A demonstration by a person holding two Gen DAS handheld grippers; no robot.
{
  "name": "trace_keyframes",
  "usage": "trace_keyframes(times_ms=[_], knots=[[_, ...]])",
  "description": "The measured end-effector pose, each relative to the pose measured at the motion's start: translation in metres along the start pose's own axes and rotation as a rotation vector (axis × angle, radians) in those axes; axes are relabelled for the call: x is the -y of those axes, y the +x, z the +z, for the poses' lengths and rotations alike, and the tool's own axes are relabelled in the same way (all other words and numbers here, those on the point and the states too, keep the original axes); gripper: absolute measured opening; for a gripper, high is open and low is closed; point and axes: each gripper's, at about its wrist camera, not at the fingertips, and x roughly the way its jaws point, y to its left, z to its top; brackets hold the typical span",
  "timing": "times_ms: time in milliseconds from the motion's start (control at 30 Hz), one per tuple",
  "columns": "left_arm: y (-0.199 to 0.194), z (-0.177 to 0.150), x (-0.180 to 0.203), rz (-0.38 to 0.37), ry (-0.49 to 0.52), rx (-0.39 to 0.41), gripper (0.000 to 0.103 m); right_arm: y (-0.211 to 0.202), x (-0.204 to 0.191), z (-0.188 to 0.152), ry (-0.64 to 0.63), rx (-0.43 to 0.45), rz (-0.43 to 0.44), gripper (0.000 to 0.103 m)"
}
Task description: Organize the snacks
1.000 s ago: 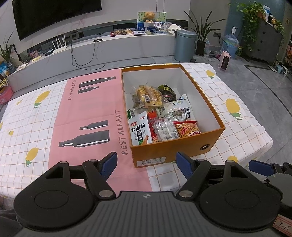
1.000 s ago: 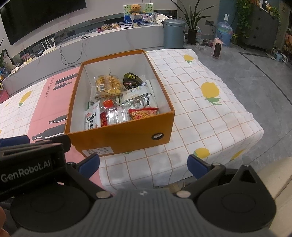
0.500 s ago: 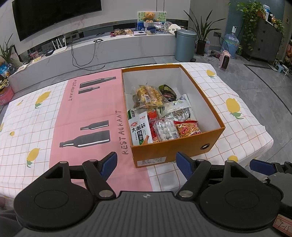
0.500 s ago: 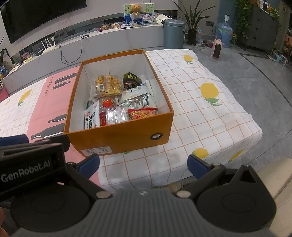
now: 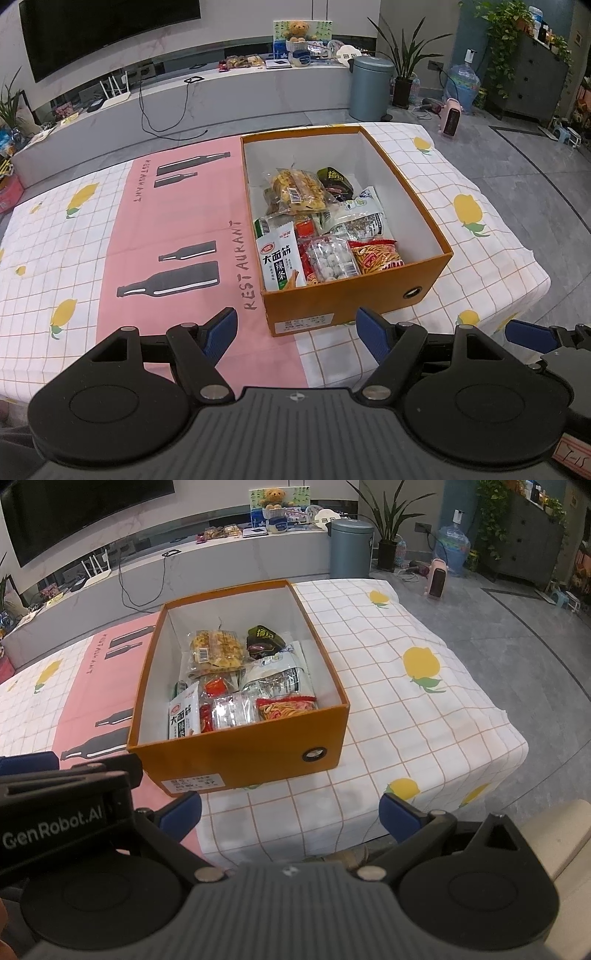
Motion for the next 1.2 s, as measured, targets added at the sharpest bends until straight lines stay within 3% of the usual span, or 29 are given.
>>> trace_keyframes(times_ms=[1200], knots=[[-0.0048,-0.0021,-0.0035,0.007,-0.016,0.012,0.086,-0.0041,-0.0074,-0.0022,-0.015,0.014,0.003,0.099]])
